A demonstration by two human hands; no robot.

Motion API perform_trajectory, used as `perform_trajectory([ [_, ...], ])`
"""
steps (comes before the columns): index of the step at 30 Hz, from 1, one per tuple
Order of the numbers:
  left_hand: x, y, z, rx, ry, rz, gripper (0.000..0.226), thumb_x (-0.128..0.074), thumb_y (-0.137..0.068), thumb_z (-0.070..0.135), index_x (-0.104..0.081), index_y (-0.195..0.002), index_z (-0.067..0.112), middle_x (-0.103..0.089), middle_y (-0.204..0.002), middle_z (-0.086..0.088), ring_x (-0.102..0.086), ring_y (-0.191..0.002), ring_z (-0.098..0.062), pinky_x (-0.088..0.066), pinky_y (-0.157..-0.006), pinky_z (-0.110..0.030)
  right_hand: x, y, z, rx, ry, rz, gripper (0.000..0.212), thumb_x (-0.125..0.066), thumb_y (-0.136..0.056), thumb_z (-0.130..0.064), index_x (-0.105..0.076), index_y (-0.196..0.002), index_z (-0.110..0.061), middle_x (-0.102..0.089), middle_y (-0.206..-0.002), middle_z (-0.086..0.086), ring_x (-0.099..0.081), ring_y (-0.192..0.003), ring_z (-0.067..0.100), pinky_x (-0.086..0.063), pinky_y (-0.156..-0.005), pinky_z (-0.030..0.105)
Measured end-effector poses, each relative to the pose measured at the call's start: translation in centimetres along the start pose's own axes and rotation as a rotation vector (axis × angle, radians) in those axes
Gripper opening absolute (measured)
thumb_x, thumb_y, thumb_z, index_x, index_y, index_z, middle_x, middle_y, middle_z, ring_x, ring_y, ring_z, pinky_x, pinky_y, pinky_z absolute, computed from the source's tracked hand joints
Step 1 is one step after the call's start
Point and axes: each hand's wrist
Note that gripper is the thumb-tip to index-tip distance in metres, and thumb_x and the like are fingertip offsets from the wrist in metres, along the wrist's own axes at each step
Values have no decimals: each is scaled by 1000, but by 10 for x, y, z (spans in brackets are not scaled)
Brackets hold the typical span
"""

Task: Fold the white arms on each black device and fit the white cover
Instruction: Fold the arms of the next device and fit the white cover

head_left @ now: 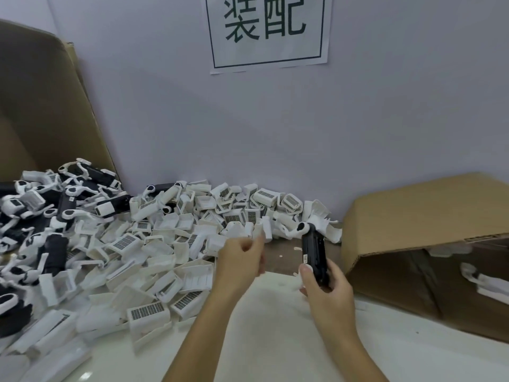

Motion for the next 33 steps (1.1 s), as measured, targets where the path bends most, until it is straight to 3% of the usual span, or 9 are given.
perform_trajectory([
  [3,-11,8,1,42,-90,-344,40,-54,-97,49,-75,-91,16,-77,-87,3,-72,-84,-11,-55,-81,-31,-2,4,-3,93,34,-52,33,-73,-86,-26,-65,-118,-32,-73,-92,-14,-69,-87,5,-52,-70,16],
  [5,-22,13,-2,45,-4,-404,29,-56,-98,46,-74,-100,22,-77,-91,6,-72,-86,-7,-55,-70,-21,-5,8,-5,181,108,-141,43,-73,-87,-17,-60,-122,-39,-71,-100,-24,-67,-93,-5,-51,-72,9],
  [7,-27,14,-4,63,121,-344,19,-59,-99,37,-72,-100,24,-77,-87,9,-70,-80,1,-49,-59,-12,-8,10,-2,218,197,-192,54,-72,-87,-20,-52,-130,-45,-67,-116,-26,-61,-110,-6,-52,-86,15],
  [9,-28,14,-5,71,210,-312,11,-61,-99,29,-72,-100,27,-77,-89,11,-70,-84,3,-47,-61,-8,-9,10,-1,191,265,-185,69,-75,-86,-29,-41,-146,-35,-56,-135,-19,-51,-126,-1,-48,-103,33],
  [12,-28,14,-6,57,282,-272,11,-66,-95,20,-70,-103,27,-77,-90,15,-69,-85,5,-45,-61,-3,-9,8,1,147,305,-168,86,-79,-81,-39,-33,-152,-27,-48,-142,-12,-44,-132,5,-44,-108,41],
  [16,-32,17,-4,0,285,-260,19,-69,-92,13,-69,-109,22,-78,-91,9,-73,-87,-3,-51,-68,-9,-9,5,2,142,323,-176,68,-78,-80,-38,-48,-140,-31,-61,-127,-12,-55,-122,8,-50,-98,38],
  [19,-39,21,-4,-57,244,-257,24,-73,-88,13,-70,-110,21,-78,-90,0,-75,-84,-13,-58,-76,-23,-6,2,4,148,302,-142,45,-79,-76,-21,-63,-116,-34,-72,-96,-17,-66,-93,0,-51,-73,18],
  [21,-43,23,-4,-85,222,-248,26,-76,-86,13,-71,-110,23,-78,-90,0,-74,-85,-17,-60,-80,-29,-4,1,5,127,284,-137,44,-79,-75,-15,-65,-113,-32,-73,-91,-20,-66,-86,-5,-49,-66,10],
  [33,-38,22,-4,-31,320,-290,22,-72,-89,14,-72,-109,25,-78,-89,6,-74,-85,-6,-50,-67,-10,-5,7,-6,192,280,-134,37,-76,-77,-27,-62,-100,-53,-72,-81,-22,-68,-72,3,-49,-60,13],
])
Point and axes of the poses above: each hand's wrist, its own y-axis away from the middle knuckle, its own x-axis out of the back of the hand, z = x × y
